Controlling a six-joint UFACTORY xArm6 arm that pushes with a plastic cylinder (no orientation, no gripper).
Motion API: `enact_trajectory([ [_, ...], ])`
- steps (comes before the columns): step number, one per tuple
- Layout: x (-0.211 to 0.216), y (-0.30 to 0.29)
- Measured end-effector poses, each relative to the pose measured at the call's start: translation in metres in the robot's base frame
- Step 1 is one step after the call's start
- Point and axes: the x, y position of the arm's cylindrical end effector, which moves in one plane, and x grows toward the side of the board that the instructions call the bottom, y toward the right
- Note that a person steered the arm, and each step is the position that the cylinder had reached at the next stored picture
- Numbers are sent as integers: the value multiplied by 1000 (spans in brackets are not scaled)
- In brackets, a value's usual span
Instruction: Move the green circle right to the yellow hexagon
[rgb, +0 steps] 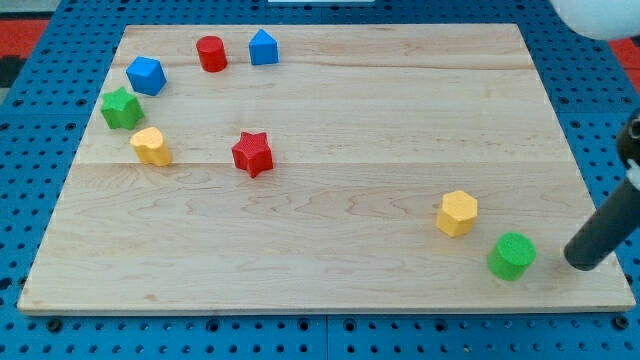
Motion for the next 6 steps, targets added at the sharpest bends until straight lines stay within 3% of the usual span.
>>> enact_trajectory([
  [2,37,-23],
  [4,-13,-103],
  [6,-34,-98],
])
